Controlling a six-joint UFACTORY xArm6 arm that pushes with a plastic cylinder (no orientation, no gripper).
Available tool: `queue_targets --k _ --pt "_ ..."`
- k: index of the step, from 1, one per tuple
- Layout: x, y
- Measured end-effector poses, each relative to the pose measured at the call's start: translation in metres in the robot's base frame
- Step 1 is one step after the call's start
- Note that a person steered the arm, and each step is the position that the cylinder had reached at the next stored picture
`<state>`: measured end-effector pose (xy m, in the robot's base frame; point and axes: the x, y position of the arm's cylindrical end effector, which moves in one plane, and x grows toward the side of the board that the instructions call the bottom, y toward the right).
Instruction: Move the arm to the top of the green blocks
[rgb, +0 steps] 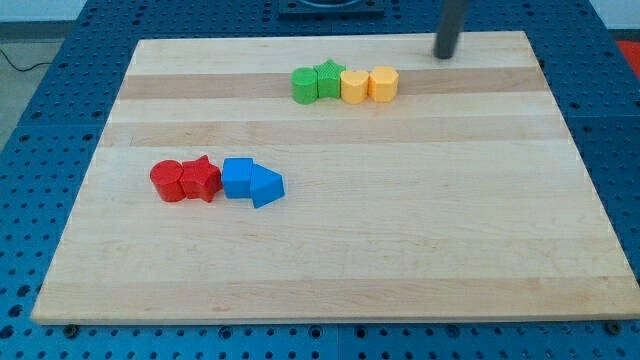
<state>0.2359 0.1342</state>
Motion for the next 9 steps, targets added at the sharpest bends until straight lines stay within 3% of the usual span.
queue_targets --k 2,3,9 --pt "0.003 -0.154" --pt "0.019 -0.175" --pt "0.018 -0.165"
